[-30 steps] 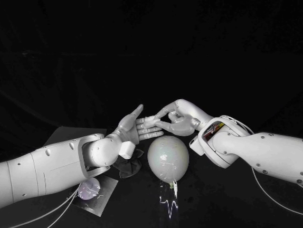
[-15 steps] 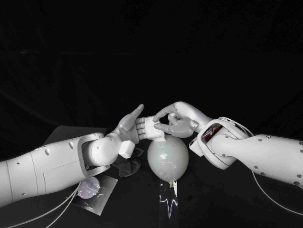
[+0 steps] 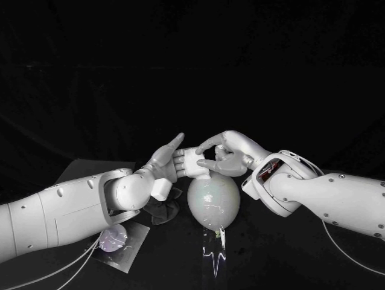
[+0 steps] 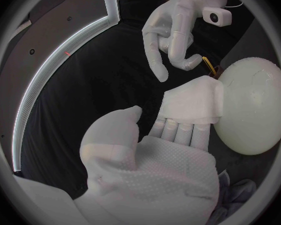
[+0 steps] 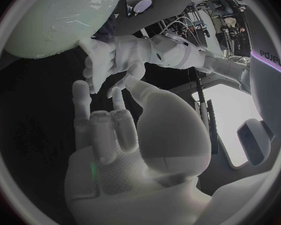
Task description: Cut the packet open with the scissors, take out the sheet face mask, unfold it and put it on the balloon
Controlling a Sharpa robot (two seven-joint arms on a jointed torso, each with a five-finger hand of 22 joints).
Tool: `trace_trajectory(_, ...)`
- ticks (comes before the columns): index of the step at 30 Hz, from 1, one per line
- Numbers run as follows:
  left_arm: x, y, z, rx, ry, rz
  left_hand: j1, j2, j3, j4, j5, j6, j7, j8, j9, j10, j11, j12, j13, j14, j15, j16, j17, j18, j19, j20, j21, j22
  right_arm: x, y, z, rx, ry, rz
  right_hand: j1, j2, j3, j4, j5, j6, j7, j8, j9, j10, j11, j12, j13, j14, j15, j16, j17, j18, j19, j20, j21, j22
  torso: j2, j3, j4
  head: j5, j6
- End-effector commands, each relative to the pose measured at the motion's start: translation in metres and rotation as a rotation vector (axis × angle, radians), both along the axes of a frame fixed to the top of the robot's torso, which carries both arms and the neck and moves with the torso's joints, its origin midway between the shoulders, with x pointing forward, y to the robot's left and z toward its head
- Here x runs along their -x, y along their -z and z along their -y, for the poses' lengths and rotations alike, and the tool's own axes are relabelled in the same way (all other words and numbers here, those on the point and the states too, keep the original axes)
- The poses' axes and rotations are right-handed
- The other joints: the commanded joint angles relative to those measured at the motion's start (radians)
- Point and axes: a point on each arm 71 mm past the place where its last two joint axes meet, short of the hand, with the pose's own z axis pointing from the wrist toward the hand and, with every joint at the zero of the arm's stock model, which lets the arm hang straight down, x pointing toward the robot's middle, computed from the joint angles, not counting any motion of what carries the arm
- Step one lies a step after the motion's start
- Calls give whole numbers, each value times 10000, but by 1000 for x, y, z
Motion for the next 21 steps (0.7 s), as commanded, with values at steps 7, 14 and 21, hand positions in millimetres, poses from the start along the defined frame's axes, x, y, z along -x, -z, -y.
trace_trajectory(7, -1, -2, 0, 28, -56, 92, 116, 4, -56, -10, 37, -86, 762, -2, -13, -102, -6, -60, -13, -36, 47, -71, -19, 90, 85, 7, -42, 10, -4, -1, 18, -559, 1531, 219, -307, 11, -445, 427, -39, 17, 1, -127, -66, 615, 73, -90, 1814, 575, 104, -39, 1726, 213, -93, 68, -228, -60, 0, 6, 0, 14, -38)
trace_trajectory(14, -1, -1, -2, 0, -146, 111, 157, -1, -66, -14, 38, -88, 761, 1, -13, -105, -6, -55, -11, -37, 50, -76, -23, 85, 75, 11, -65, 2, -6, 6, 28, -445, 2177, -954, -692, -34, -983, 1033, 43, 336, -135, -15, -53, 635, -34, -30, 1856, 579, 27, -23, 1739, 239, -31, 40, -305, -37, -3, 0, -13, 2, -62)
trace_trajectory(21, -2, -2, -1, -70, -137, 196, 244, -14, -101, -10, 36, -79, 745, 19, -10, -84, -17, -34, -3, -12, 48, -74, -28, 83, 53, 15, -119, -8, -6, 15, 29, -451, 2519, -2335, -749, -11, -1381, 1495, 42, 559, -236, 104, -36, 671, -123, 50, 1916, 595, -51, -2, 1764, 234, 44, -31, -350, 9, -6, 1, -1, -18, -70)
